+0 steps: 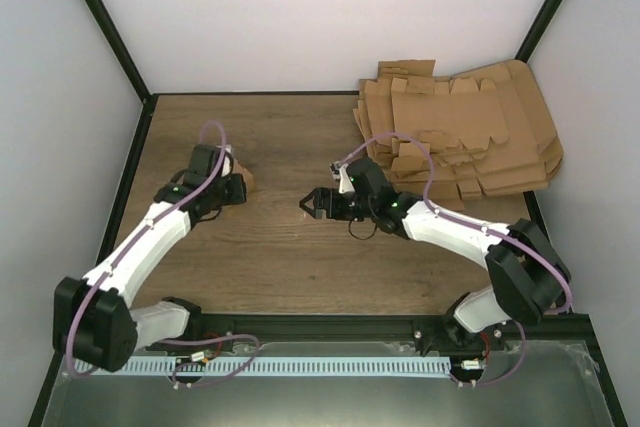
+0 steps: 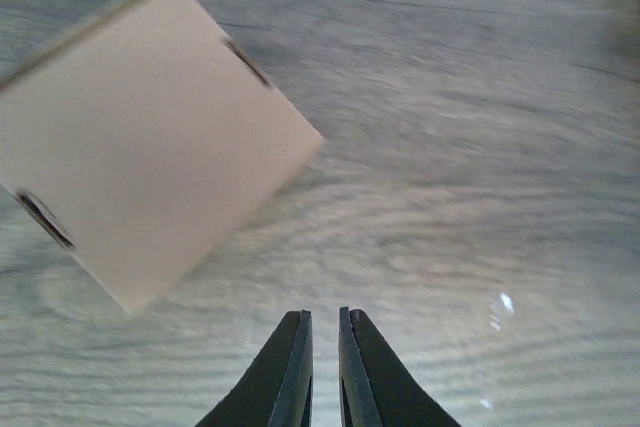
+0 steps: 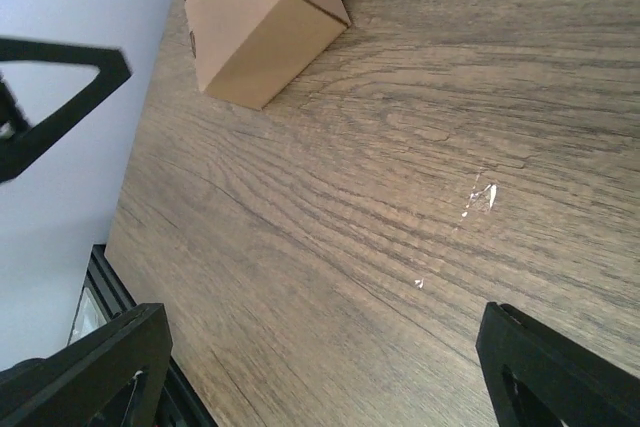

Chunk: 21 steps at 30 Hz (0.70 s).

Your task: Fold the paper box

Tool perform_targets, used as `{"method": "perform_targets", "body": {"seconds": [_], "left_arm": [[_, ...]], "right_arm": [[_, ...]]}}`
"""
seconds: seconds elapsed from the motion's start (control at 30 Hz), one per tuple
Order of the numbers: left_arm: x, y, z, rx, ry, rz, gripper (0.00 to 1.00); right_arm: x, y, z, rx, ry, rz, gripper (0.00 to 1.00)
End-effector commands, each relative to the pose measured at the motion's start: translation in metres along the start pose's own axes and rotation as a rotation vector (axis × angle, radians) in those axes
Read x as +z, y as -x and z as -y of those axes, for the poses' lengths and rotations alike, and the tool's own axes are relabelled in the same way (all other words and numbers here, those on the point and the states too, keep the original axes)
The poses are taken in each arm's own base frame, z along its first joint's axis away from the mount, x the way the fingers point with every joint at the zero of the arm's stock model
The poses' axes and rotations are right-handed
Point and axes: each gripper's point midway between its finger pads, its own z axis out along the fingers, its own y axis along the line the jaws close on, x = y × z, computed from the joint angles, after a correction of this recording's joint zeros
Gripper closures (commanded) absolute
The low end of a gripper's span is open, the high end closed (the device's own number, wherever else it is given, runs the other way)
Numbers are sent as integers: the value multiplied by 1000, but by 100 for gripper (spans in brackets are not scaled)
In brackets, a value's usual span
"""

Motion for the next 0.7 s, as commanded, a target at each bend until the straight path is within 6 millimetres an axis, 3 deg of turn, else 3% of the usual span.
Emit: {"method": "perform_targets", "body": {"seconds": [0.0,0.23,0.37,0.47,0.6,0.67], "left_arm": [[9,34,-24,19,177,67,91],[65,-26,28,76,-160,-254,96],[88,-29,13,76,-88,-276,96],[110,-23,-23,32,48,-304,96],[115,22,-126,-286,319,-121,96],[118,40,-149,-386,337,-40,96]], "right_arm": [[-11,7,-13,-76,22,30,13],[-31,14,-17,-137,-1,88,12],[-37,18,-21,-158,1,106,14],[-40,19,-22,-165,-3,112,14],[-45,21,-21,-172,-18,125,14],[-48,21,-21,-175,-25,128,15]]}}
